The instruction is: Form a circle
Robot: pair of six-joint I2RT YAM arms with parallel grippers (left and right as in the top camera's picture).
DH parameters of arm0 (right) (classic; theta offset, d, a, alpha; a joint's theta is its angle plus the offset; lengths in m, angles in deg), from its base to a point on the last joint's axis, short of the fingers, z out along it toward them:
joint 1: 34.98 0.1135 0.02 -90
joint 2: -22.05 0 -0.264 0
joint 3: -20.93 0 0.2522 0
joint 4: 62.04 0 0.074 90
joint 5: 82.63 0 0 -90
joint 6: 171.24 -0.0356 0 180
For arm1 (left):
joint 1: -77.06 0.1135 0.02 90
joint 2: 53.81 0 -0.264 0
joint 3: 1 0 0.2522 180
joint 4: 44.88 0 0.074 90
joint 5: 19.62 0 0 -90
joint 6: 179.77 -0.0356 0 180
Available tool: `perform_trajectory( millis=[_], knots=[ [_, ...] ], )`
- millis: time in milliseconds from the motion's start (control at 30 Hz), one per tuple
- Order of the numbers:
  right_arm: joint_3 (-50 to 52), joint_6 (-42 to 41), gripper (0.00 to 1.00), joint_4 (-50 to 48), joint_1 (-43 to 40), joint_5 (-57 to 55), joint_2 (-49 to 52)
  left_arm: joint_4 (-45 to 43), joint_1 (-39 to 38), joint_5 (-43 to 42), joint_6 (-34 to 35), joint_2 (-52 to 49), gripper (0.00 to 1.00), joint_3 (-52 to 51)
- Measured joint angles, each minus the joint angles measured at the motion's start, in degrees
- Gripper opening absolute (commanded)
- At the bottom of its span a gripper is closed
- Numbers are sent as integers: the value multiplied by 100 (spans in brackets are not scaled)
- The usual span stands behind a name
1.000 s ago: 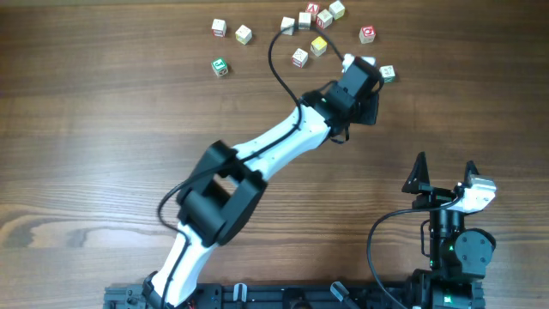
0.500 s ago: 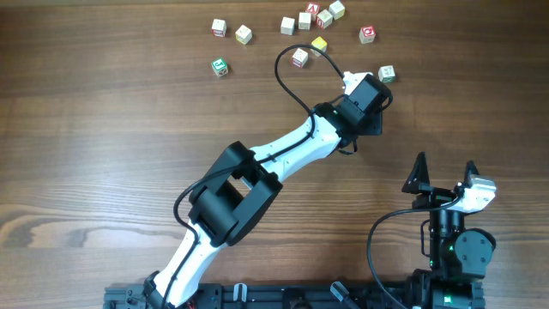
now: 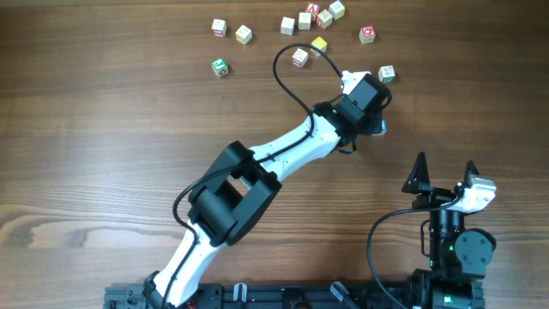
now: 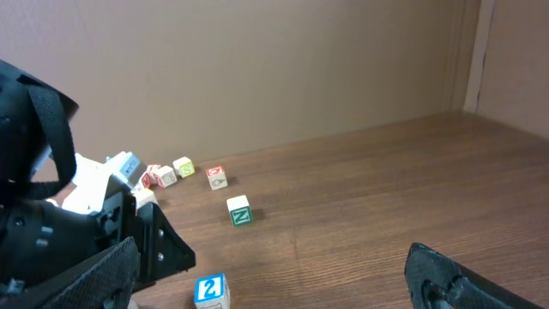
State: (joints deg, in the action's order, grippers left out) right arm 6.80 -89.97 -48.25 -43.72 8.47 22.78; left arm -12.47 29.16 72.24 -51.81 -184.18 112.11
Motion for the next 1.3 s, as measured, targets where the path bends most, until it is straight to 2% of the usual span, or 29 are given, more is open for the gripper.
perform_trajectory(
  millis=[133, 367, 400, 433, 567, 700, 733, 767, 867, 967, 1100, 1300],
  knots=[
    [0, 0, 100, -2, 0, 0, 0, 210, 247, 22, -376, 376, 63, 42],
    [0, -125, 100, -208, 0, 186, 0, 1014, 964, 442, -1049, 1969, 90, 168],
    [0, -380, 100, -140, 0, 407, 0, 1233, 1128, 533, -1106, 2286, 98, 210],
    [0, -758, 100, -107, 0, 636, 0, 1340, 1226, 581, -1169, 2463, 100, 232],
    [0, -3047, 100, -146, 0, 1353, 4, 1941, 1733, 691, -1239, 3091, 100, 289],
    [0, -4682, 99, -138, 0, 1589, 7, 2496, 2243, 730, -1233, 3359, 100, 289],
    [0, -5025, 94, -166, 0, 1644, 11, 2599, 2328, 730, -1222, 3381, 100, 289],
    [2, -5169, 99, -289, 0, 1700, 24, 2732, 2426, 732, -1215, 3397, 100, 289],
    [-31, -5058, 99, -798, 0, 2013, 46, 3005, 2562, 730, -1213, 3405, 100, 289],
    [-166, -4830, 99, -459, 0, 2127, 122, 3147, 2612, 728, -1209, 3405, 100, 289],
    [-629, -4371, 99, 129, 0, 2135, 750, 3145, 2612, 726, -1198, 3405, 100, 289],
    [-2452, -3185, 99, 1021, 0, 2070, 2962, 3145, 2754, 710, -1169, 3405, 100, 289]
  ],
)
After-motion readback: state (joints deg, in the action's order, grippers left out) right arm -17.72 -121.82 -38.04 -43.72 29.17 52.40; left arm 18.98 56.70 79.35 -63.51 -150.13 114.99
